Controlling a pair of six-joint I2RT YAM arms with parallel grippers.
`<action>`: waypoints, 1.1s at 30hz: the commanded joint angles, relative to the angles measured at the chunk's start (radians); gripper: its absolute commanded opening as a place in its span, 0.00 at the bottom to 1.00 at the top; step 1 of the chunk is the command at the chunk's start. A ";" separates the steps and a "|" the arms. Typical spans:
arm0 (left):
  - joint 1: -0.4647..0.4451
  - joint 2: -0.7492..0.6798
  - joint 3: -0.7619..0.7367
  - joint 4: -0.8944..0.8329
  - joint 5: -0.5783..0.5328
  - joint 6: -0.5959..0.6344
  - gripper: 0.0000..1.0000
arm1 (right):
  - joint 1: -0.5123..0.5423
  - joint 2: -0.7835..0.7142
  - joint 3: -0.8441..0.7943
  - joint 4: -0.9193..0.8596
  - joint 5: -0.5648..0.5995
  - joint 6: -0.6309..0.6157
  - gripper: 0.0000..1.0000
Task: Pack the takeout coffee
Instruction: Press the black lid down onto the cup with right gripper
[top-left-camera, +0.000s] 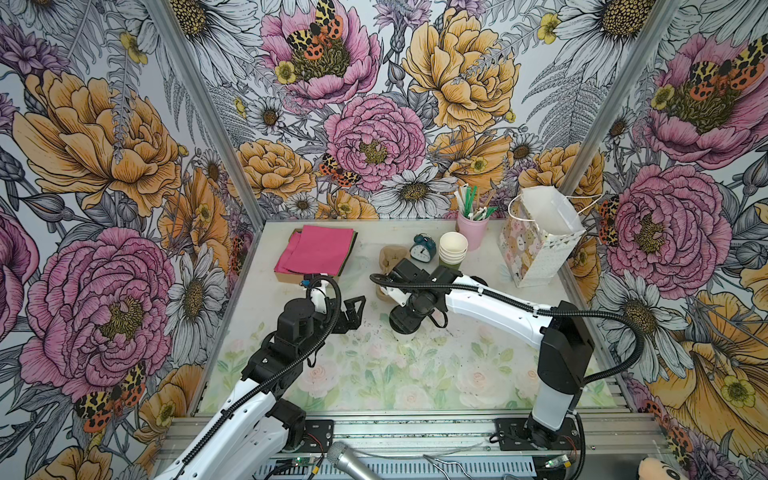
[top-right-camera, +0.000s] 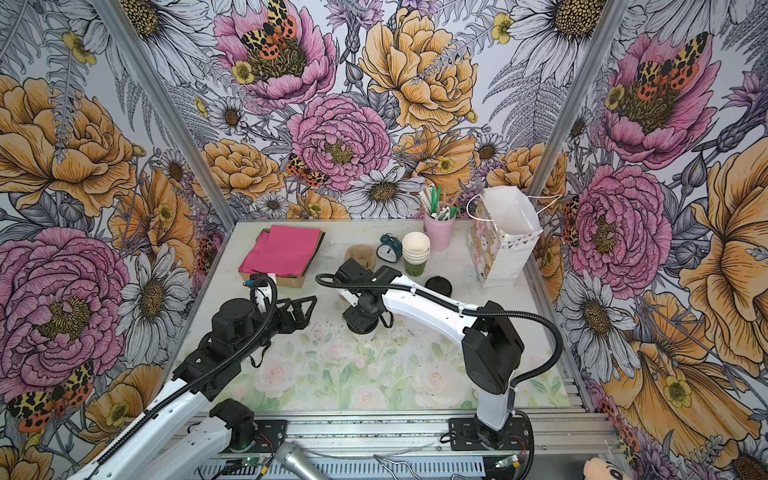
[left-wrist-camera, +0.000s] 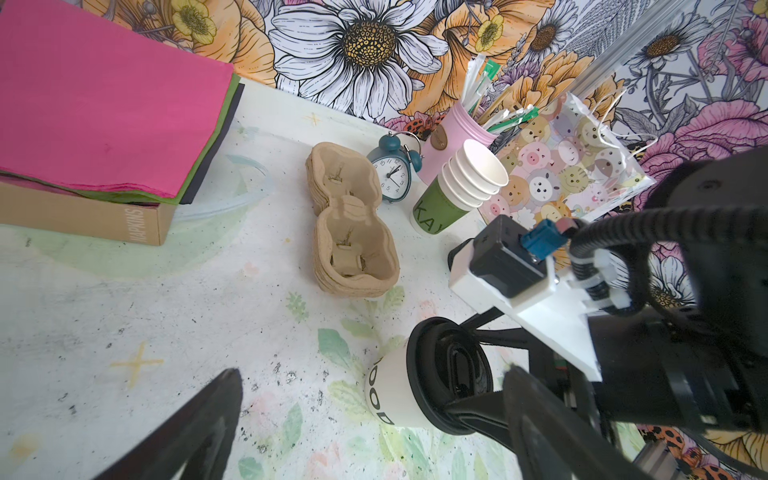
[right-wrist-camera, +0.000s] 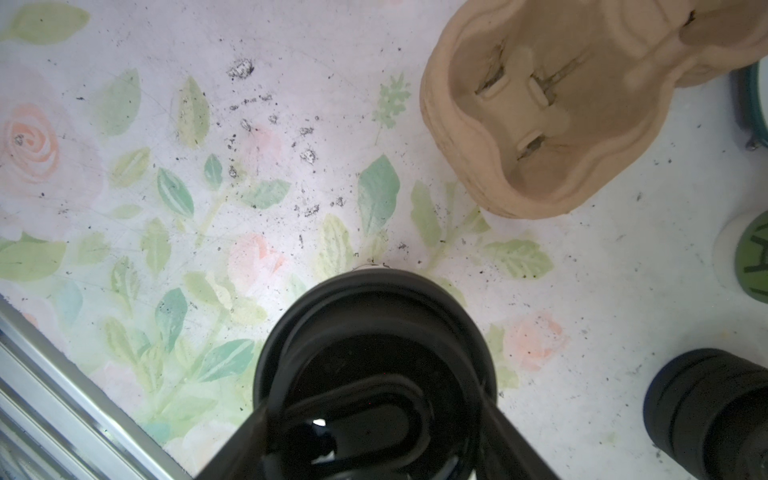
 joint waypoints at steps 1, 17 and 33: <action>-0.008 -0.016 -0.017 0.025 -0.028 -0.014 0.99 | 0.013 0.140 -0.100 -0.117 -0.027 0.011 0.59; -0.008 -0.022 -0.021 0.025 -0.039 -0.018 0.99 | 0.037 0.187 -0.136 -0.123 -0.006 0.029 0.59; -0.009 -0.045 -0.031 0.025 -0.047 -0.026 0.99 | 0.064 0.226 -0.128 -0.138 0.013 0.029 0.58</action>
